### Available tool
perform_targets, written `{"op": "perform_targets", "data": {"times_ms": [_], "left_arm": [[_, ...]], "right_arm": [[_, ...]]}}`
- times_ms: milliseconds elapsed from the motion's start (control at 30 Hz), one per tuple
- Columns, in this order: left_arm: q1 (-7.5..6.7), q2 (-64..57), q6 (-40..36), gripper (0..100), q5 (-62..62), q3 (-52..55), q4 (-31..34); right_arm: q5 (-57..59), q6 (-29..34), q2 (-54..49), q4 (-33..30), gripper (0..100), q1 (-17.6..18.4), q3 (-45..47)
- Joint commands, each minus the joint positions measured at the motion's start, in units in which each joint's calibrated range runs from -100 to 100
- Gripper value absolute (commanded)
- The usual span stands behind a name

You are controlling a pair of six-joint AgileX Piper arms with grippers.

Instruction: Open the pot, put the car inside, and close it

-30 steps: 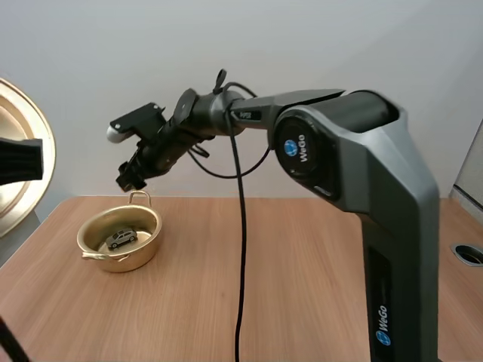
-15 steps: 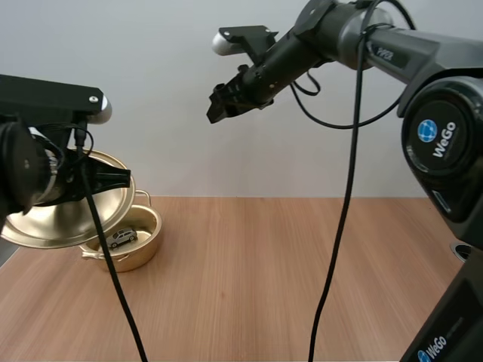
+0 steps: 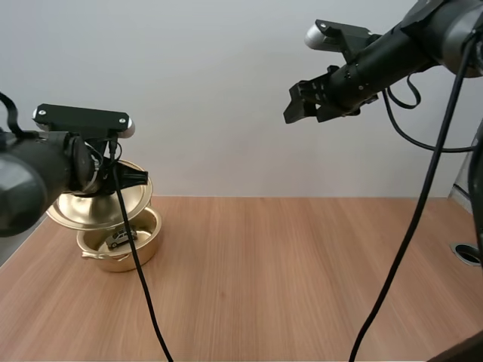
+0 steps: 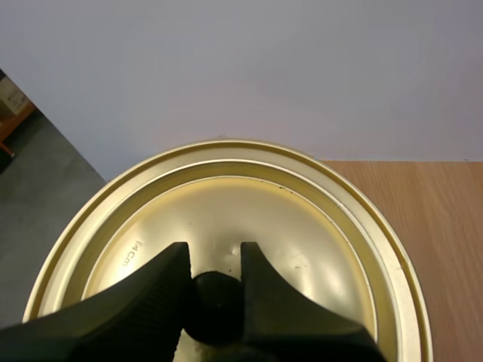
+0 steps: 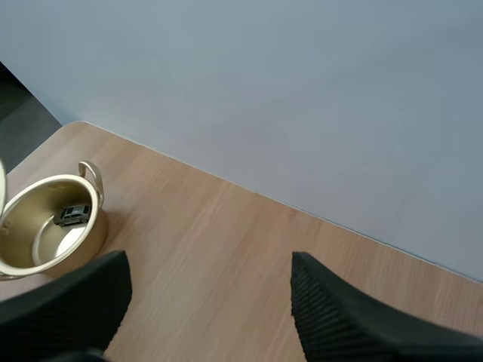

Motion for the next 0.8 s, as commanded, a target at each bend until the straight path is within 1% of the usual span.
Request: {"op": "perform_targets", "data": {"times_ms": [0, 200, 433, 567, 767], "left_arm": [[0.03, 3.3, 0.0, 0, -3.1, 0.0, 0.0], [0.03, 11.0, 0.0, 0, -5.9, 0.0, 0.0], [0.03, 16.1, 0.1, 0, -11.6, 0.0, 0.0], [0.03, 18.8, 0.1, 0, -11.8, 0.0, 0.0], [0.03, 22.2, 0.1, 0, -11.8, 0.0, 0.0]], "right_arm": [[0.0, 0.0, -5.1, 0.5, 100, 0.0, 3.3], [0.0, 0.9, -15.6, 1.2, 100, 0.0, 4.7], [0.0, 2.8, -25.2, 1.2, 100, 0.0, 4.7], [0.0, 4.5, -28.4, 1.2, 100, 0.0, 4.7], [0.0, 4.6, -29.7, 1.1, 100, 0.0, 4.7]]}}
